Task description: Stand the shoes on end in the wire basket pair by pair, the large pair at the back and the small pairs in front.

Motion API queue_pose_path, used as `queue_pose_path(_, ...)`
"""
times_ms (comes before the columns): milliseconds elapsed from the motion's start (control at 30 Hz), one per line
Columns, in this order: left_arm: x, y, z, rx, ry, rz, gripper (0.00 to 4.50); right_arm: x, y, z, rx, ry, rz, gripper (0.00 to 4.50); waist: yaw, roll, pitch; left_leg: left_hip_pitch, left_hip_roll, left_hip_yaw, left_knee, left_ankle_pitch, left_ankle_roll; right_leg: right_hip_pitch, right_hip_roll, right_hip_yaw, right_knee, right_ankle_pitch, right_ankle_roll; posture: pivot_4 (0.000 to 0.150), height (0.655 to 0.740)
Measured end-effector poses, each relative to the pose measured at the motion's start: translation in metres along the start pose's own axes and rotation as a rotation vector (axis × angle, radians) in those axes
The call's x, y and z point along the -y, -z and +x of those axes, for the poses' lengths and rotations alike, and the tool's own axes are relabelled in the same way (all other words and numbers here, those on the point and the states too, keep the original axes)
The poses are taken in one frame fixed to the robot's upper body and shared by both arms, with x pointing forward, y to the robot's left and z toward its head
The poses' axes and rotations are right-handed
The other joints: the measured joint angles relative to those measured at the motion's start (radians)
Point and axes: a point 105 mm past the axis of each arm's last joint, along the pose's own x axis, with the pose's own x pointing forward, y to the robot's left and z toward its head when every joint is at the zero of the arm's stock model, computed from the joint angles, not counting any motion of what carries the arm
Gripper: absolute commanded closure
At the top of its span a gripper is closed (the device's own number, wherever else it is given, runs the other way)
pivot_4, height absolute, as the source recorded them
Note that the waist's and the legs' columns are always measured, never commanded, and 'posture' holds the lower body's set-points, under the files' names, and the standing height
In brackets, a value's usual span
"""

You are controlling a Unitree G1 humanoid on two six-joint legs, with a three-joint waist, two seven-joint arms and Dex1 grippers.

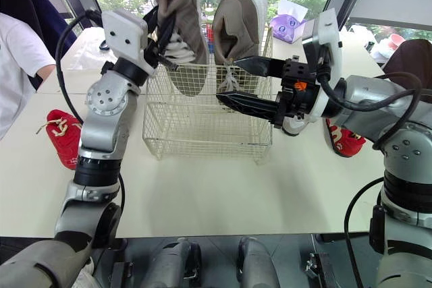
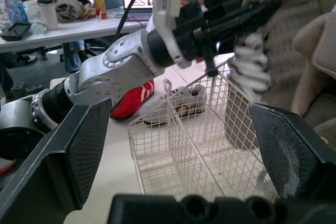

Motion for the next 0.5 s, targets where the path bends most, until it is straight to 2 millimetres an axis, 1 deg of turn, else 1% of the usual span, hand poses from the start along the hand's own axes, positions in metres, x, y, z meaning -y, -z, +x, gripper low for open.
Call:
queue_pose_path(100, 0.007, 0.008, -0.008, -0.067, 0.033, -0.056, 0.92, 0.001, 0.003, 0.001, -0.001, -0.009, 0.017, 0.00, 0.002, 0.000, 0.000, -0.001, 0.000, -0.001, 0.000, 0.000, 0.000, 0.000, 0.000, 0.000, 0.000, 0.000, 0.000, 0.150, 0.7400)
queue_pose_path(133, 0.008, 0.005, -0.012, -0.076, 0.042, -0.079, 0.92, 0.002, 0.004, 0.001, -0.004, -0.011, 0.018, 0.00, 0.001, 0.000, 0.000, -0.001, 0.000, -0.001, 0.000, 0.000, 0.001, 0.000, 0.000, 0.000, 0.000, 0.000, 0.000, 0.150, 0.7400)
queue_pose_path(200, 0.007, -0.008, -0.019, -0.070, 0.068, -0.109, 0.92, 0.005, 0.008, 0.000, -0.008, 0.004, 0.029, 0.00, -0.001, 0.000, 0.000, 0.000, 0.000, -0.001, 0.000, 0.000, 0.000, 0.000, 0.000, 0.000, 0.000, 0.000, 0.000, 0.150, 0.7400)
queue_pose_path(267, 0.001, -0.016, -0.028, -0.083, 0.074, -0.134, 0.92, 0.011, 0.012, -0.002, -0.012, 0.034, 0.051, 0.00, -0.001, 0.000, 0.000, 0.000, 0.000, -0.001, 0.000, 0.000, 0.000, 0.000, 0.000, 0.000, 0.001, 0.000, 0.000, 0.150, 0.7400)
queue_pose_path(367, -0.013, -0.016, -0.039, -0.139, 0.046, -0.215, 0.92, 0.018, 0.019, -0.008, -0.009, 0.078, 0.084, 0.00, 0.000, 0.000, 0.000, 0.000, 0.000, -0.002, 0.000, 0.000, 0.000, 0.000, 0.000, 0.000, 0.001, 0.000, 0.000, 0.150, 0.7400)
queue_pose_path(433, -0.023, -0.018, -0.048, -0.179, 0.033, -0.281, 0.92, 0.027, 0.022, -0.015, 0.013, 0.138, 0.104, 0.00, 0.002, 0.000, 0.000, 0.001, 0.000, -0.003, 0.001, 0.000, 0.000, 0.002, 0.001, 0.000, 0.001, 0.000, 0.000, 0.150, 0.7400)
queue_pose_path(500, -0.031, -0.020, -0.062, -0.217, 0.050, -0.350, 0.37, 0.048, 0.027, -0.032, 0.088, 0.303, 0.123, 0.00, 0.001, 0.000, -0.001, 0.002, 0.000, -0.003, 0.000, 0.001, -0.002, 0.004, 0.001, 0.000, 0.001, 0.000, 0.000, 0.150, 0.7400)
